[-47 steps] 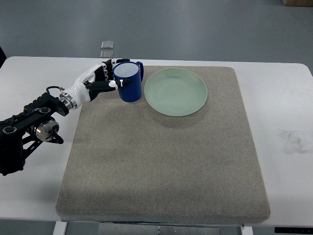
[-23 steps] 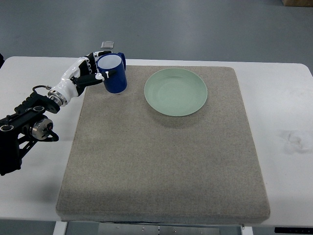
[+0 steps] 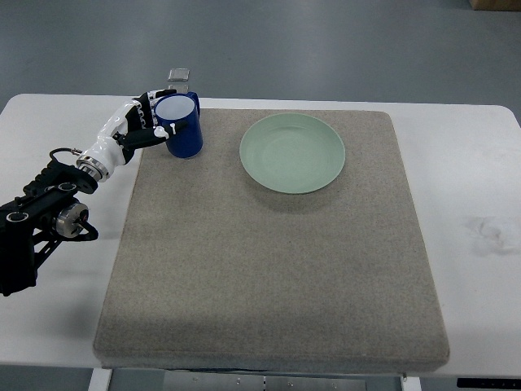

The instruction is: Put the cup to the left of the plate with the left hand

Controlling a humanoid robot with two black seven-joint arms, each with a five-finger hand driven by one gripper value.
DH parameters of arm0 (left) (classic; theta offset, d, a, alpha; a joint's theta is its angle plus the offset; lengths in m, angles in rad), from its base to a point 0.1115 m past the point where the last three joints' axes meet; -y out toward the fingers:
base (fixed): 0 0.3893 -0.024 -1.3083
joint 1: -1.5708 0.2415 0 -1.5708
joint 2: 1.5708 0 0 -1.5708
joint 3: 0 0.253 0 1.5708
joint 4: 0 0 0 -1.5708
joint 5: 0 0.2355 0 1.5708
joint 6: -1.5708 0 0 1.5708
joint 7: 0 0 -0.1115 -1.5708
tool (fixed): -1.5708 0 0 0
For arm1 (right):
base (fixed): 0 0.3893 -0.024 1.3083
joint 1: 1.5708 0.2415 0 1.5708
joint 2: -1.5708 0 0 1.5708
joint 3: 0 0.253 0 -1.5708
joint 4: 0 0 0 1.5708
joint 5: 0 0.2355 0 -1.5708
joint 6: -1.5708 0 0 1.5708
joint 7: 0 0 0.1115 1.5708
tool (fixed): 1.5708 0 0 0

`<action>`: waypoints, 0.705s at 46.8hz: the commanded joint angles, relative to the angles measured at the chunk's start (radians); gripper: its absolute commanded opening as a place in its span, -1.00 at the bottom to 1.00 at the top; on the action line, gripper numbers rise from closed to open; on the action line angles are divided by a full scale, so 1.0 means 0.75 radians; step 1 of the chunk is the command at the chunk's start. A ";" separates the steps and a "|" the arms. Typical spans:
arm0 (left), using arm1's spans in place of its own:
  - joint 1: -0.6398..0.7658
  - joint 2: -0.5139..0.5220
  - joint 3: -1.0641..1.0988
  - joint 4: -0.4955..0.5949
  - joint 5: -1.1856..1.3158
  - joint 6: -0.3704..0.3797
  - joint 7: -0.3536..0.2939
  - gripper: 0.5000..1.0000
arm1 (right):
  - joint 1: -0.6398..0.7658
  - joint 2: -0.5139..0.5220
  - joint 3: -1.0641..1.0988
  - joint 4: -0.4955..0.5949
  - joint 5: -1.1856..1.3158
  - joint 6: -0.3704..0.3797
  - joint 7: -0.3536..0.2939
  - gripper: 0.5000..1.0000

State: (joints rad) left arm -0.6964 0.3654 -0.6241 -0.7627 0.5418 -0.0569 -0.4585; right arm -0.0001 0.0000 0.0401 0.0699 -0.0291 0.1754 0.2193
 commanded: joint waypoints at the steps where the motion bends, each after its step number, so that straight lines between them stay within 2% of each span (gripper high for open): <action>1: 0.000 -0.015 0.000 -0.002 -0.002 0.010 0.002 0.51 | 0.000 0.000 0.000 -0.001 0.000 0.001 0.000 0.73; 4: 0.000 -0.015 0.000 -0.002 -0.007 0.010 0.002 0.56 | 0.000 0.000 0.000 -0.001 0.000 0.001 0.000 0.73; 8: 0.000 -0.015 0.000 -0.004 -0.013 0.012 0.002 0.82 | 0.000 0.000 0.000 0.001 0.000 -0.001 0.000 0.73; 14: 0.000 -0.015 0.000 -0.008 -0.013 0.012 0.002 0.88 | 0.000 0.000 0.000 -0.001 0.000 0.001 0.000 0.73; 16: 0.000 -0.015 -0.002 -0.010 -0.013 0.014 0.002 0.98 | 0.000 0.000 0.000 -0.001 0.000 -0.001 0.000 0.73; 33: -0.010 0.010 -0.088 -0.038 -0.019 0.004 0.002 0.99 | 0.000 0.000 0.000 0.001 0.000 -0.001 0.000 0.73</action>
State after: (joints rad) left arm -0.7032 0.3674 -0.6577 -0.7898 0.5275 -0.0475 -0.4571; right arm 0.0000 0.0000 0.0399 0.0698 -0.0291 0.1756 0.2194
